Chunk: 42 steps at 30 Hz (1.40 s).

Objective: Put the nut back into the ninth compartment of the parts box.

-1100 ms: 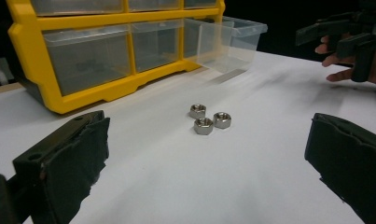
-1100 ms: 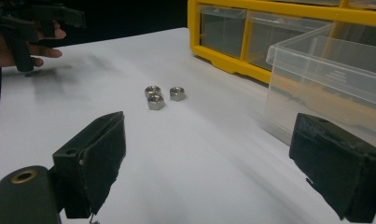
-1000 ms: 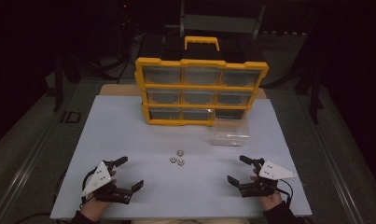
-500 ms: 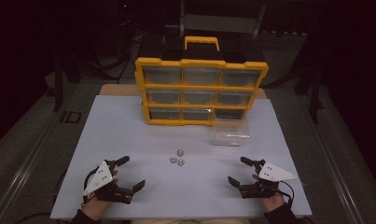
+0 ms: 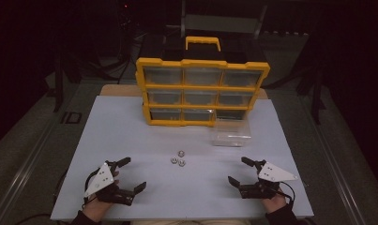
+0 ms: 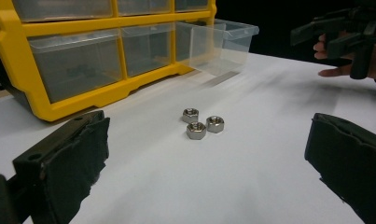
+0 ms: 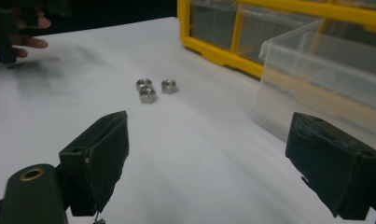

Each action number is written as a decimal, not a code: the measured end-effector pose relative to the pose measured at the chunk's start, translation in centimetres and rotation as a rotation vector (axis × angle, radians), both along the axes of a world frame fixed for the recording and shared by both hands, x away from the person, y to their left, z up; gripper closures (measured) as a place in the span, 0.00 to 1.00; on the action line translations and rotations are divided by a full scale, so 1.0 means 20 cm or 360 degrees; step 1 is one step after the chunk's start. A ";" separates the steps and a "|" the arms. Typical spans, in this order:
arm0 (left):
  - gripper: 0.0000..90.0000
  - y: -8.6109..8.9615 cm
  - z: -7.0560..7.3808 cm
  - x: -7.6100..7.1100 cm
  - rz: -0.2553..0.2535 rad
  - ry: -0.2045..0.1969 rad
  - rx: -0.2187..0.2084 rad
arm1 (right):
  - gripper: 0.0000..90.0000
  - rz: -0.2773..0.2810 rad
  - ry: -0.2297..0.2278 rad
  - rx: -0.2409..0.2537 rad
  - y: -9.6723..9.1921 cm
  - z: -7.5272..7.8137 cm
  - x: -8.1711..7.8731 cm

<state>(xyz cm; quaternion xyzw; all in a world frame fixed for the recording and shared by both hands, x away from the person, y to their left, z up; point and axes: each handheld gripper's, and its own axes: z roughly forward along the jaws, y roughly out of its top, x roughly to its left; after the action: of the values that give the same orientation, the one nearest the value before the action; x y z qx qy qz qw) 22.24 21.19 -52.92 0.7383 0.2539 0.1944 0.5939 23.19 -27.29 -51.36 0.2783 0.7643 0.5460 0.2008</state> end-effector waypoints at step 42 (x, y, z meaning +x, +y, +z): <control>0.00 0.01 0.00 -0.01 0.0021 -0.0007 -0.0026 | 0.15 0.0340 -0.0006 -0.0059 0.45 0.46 0.35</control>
<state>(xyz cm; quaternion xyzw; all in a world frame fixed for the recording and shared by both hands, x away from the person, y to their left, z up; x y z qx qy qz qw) 22.07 21.37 -52.83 0.7313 0.2589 0.1979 0.5992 30.26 -18.38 -42.12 0.1905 0.7991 0.5506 0.1481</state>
